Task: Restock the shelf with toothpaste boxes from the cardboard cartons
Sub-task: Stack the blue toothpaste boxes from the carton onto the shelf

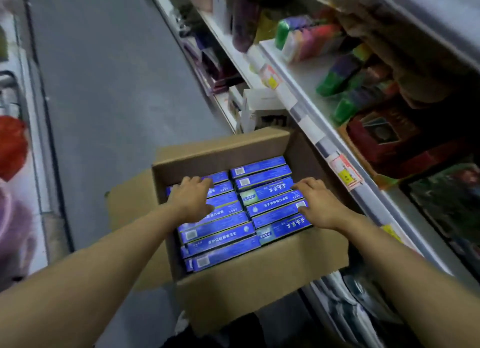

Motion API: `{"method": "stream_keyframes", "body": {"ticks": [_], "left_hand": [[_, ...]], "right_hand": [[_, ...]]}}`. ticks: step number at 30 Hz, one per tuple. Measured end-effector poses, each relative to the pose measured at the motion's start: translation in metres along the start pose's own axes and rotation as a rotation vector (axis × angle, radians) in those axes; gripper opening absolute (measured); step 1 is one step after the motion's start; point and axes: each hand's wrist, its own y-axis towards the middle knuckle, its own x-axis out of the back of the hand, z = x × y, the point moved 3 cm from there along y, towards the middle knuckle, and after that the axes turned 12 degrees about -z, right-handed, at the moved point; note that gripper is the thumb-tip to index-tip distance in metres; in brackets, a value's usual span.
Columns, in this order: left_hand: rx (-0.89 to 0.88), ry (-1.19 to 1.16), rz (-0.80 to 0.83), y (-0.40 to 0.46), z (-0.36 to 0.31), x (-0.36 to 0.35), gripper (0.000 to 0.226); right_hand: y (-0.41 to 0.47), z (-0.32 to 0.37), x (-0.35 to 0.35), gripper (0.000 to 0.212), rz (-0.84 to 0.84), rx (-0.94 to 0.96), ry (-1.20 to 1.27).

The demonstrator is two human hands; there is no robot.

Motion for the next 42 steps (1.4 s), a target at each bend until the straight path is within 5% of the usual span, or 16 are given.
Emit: {"method": "stream_keyframes", "body": {"ticks": [20, 29, 42], "left_hand": [[-0.212, 0.078, 0.229, 0.151, -0.104, -0.181, 0.069], [-0.313, 0.029, 0.088, 0.166, -0.1, -0.188, 0.034], [0.029, -0.443, 0.037, 0.141, -0.029, -0.118, 0.018]], "right_hand": [[0.082, -0.105, -0.121, 0.052, 0.076, -0.088, 0.168], [0.077, -0.118, -0.134, 0.05, 0.064, -0.144, 0.206], [0.069, -0.1, -0.116, 0.05, 0.051, -0.19, 0.173]]}}
